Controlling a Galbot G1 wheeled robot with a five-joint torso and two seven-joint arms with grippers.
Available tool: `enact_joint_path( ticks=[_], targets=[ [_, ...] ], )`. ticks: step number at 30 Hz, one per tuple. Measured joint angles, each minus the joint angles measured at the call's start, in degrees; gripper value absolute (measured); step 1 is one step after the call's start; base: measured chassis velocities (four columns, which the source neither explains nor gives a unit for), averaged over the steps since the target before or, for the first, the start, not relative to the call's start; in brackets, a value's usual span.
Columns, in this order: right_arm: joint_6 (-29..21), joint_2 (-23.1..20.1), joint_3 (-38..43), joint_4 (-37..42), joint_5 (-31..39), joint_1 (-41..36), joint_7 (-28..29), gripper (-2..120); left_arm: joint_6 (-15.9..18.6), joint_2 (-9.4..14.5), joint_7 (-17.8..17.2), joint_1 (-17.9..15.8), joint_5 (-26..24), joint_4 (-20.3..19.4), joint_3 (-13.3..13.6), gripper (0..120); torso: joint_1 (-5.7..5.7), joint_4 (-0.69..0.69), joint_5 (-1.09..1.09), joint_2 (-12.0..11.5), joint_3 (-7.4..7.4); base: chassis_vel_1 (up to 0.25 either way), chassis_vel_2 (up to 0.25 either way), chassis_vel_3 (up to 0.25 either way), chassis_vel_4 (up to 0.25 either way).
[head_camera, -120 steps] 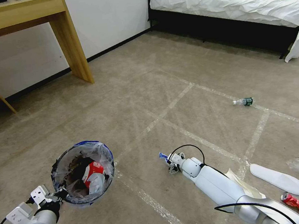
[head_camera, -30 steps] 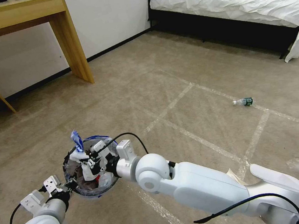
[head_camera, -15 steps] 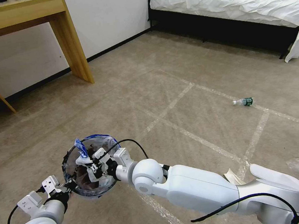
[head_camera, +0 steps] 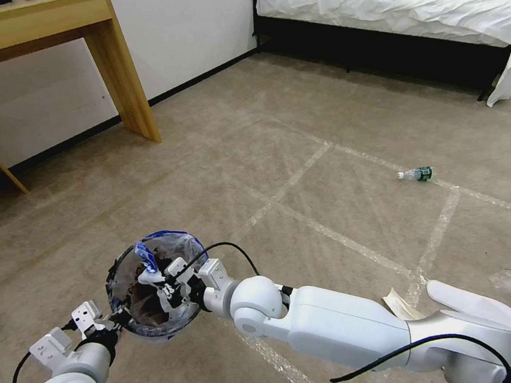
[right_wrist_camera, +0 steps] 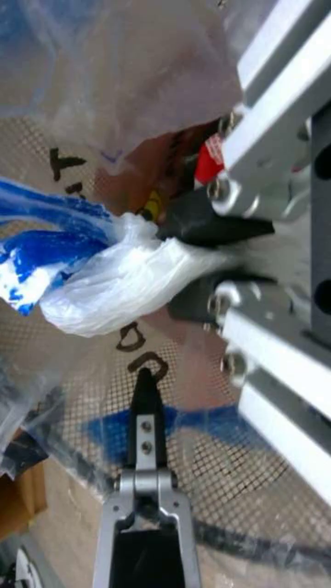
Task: Pick up the trash bin and place the garbage on the floor into it.
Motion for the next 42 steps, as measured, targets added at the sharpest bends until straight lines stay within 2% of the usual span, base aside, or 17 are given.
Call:
enact_joint_path(
  ticks=[1, 3, 4, 6, 7, 9, 10, 12, 13, 15, 18, 20, 22, 23, 31, 42],
  targets=[
    [0.00, 0.00, 0.00, 0.00, 0.00, 0.00, 0.00, 15, 0.00, 0.00, 0.00, 0.00, 0.00, 0.00, 0.00, 0, 0.00, 0.00, 0.00, 0.00, 0.00, 0.000, 0.000, 0.000, 0.000],
    [-0.01, -0.29, 0.32, 0.25, -0.25, -0.12, 0.10, 25, -0.03, -0.01, 0.02, -0.01, 0.03, 0.07, 0.00, 0, 0.00, 0.00, 0.00, 0.00, 0.00, 0.000, 0.000, 0.000, 0.000],
    [-0.01, -0.29, 0.32, 0.25, -0.25, -0.12, 0.10, 25, -0.03, -0.01, 0.02, -0.01, 0.03, 0.07, 0.00, 0, 0.00, 0.00, 0.00, 0.00, 0.00, 0.000, 0.000, 0.000, 0.000],
    [-0.21, -0.75, 0.68, 0.78, -0.30, -0.08, 0.17, 35, -0.05, -0.03, 0.02, 0.01, 0.08, 0.23, 0.01, 0, 0.00, 0.00, 0.00, 0.00, 0.00, 0.000, 0.000, 0.000, 0.000],
    [-0.21, -0.75, 0.68, 0.78, -0.30, -0.08, 0.17, 35, -0.05, -0.03, 0.02, 0.01, 0.08, 0.23, 0.01, 0, 0.00, 0.00, 0.00, 0.00, 0.00, 0.000, 0.000, 0.000, 0.000],
    [-0.74, -1.23, 1.11, 1.51, -0.30, 0.07, 0.34, 46, -0.06, -0.08, 0.03, 0.05, 0.13, 0.30, -0.01, 0, 0.00, 0.00, 0.00, 0.00, 0.00, 0.000, 0.000, 0.000, 0.000],
    [-0.74, -1.23, 1.11, 1.51, -0.30, 0.07, 0.34, 46, -0.06, -0.08, 0.03, 0.05, 0.13, 0.30, -0.01, 0, 0.00, 0.00, 0.00, 0.00, 0.00, 0.000, 0.000, 0.000, 0.000],
    [-1.51, -1.87, 1.46, 2.63, -0.04, 0.19, 0.76, 58, -0.07, -0.09, 0.04, 0.06, 0.17, 0.36, -0.07, 0, 0.00, 0.00, 0.00, 0.00, 0.00, 0.000, 0.000, 0.000, 0.000],
    [-1.51, -1.87, 1.46, 2.63, -0.04, 0.19, 0.76, 58, -0.07, -0.09, 0.04, 0.06, 0.17, 0.36, -0.07, 0, 0.00, 0.00, 0.00, 0.00, 0.00, 0.000, 0.000, 0.000, 0.000],
    [-2.14, -2.64, 1.78, 3.68, 0.16, 0.22, 1.14, 70, -0.09, -0.08, 0.05, 0.03, 0.17, 0.45, -0.14, 0, 0.00, 0.00, 0.00, 0.00, 0.00, 0.000, 0.000, 0.000, 0.000],
    [-2.40, -3.03, 1.96, 4.17, 0.27, 0.21, 1.32, 74, -0.09, -0.05, 0.08, -0.02, 0.16, 0.56, -0.15, 0, 0.00, 0.00, 0.00, 0.00, 0.00, 0.000, 0.000, 0.000, 0.000],
    [-2.96, -4.21, 2.47, 5.35, 0.52, 0.16, 1.71, 87, -0.09, -0.04, 0.08, -0.09, 0.18, 0.80, -0.18, 0, 0.00, 0.01, 0.00, 0.00, 0.00, 0.000, 0.000, 0.000, 0.000],
    [-3.19, -4.54, 2.64, 5.80, 0.64, 0.17, 1.83, 90, -0.09, -0.05, 0.08, -0.11, 0.19, 0.85, -0.15, 0, 0.00, 0.00, 0.00, 0.00, 0.00, 0.000, 0.000, 0.000, 0.000],
    [-3.60, -5.11, 2.93, 6.60, 0.92, 0.16, 2.16, 96, -0.09, -0.09, 0.08, -0.11, 0.25, 0.95, -0.11, 0, 0.00, 0.00, 0.01, 0.00, 0.00, 0.000, 0.000, 0.000, 0.000],
    [-5.52, -8.27, 5.54, 11.10, 2.72, 0.13, 3.64, 100, -0.12, -0.05, 0.07, -0.10, 0.35, 1.17, -0.12, 0, 0.00, -0.01, 0.00, 0.00, 0.00, 0.000, 0.000, 0.000, 0.000],
    [-6.24, -8.74, 9.24, 15.48, 5.41, 0.54, 4.17, 100, -0.12, -0.11, 0.05, -0.14, 0.45, 1.32, -0.04, 0, 0.00, 0.01, 0.00, 0.00, 0.00, 0.000, 0.000, 0.000, 0.000]
  ],
)
